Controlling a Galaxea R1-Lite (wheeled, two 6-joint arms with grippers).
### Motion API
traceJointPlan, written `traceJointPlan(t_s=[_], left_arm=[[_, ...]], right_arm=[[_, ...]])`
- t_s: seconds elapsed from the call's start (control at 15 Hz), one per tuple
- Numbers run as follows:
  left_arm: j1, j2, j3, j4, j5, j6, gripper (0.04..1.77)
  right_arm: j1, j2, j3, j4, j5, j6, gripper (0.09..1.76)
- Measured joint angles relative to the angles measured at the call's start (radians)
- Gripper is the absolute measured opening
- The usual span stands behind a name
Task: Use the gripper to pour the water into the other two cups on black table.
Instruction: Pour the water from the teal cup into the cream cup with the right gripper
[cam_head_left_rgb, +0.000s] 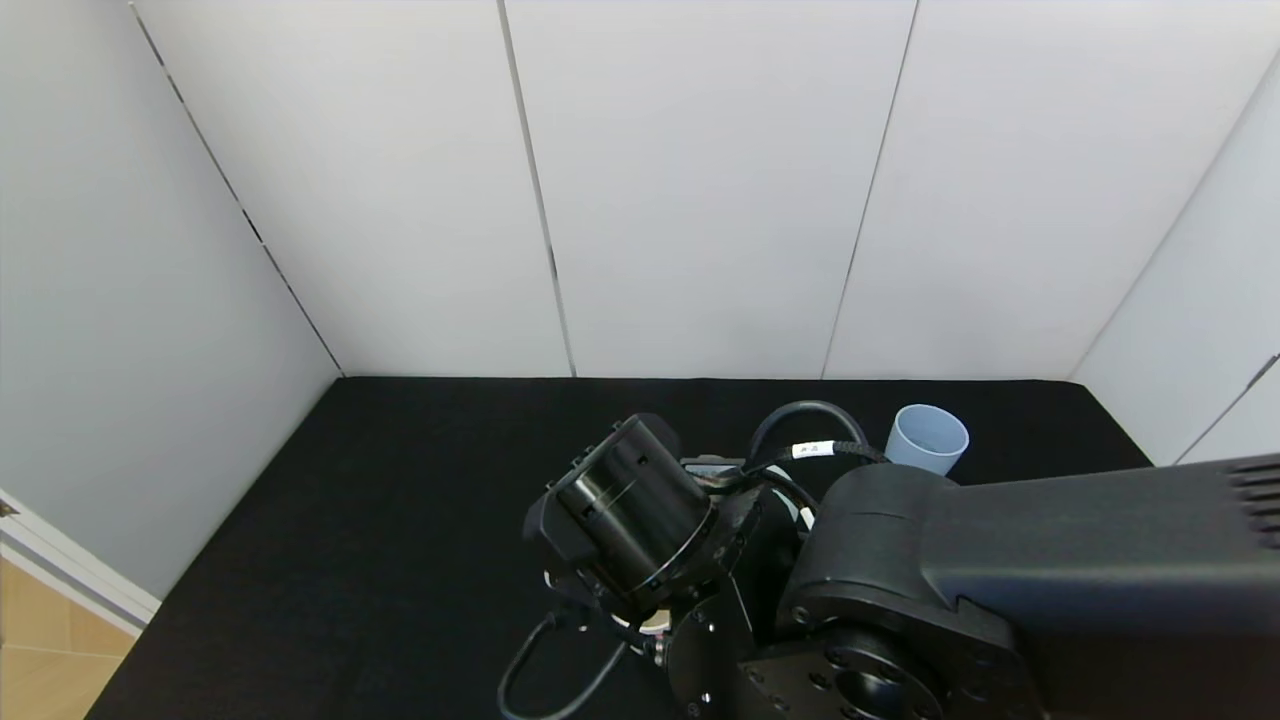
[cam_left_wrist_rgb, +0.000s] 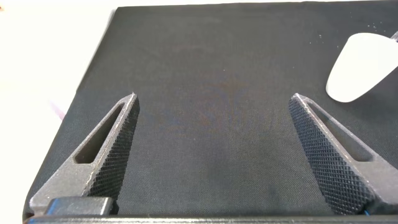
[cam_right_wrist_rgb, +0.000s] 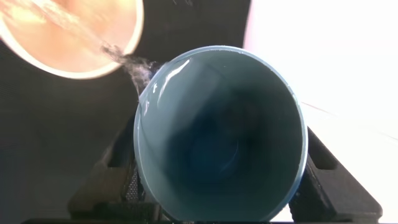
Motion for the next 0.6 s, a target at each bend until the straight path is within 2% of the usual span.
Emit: traceJointPlan(t_s=[0.6], left_arm=[[0.0,0.0,0.0,0.0,0.0,0.0,1.72]], right_arm=[[0.005,0.015,-0.019,0.0,-0.063,-0.066,1.23]])
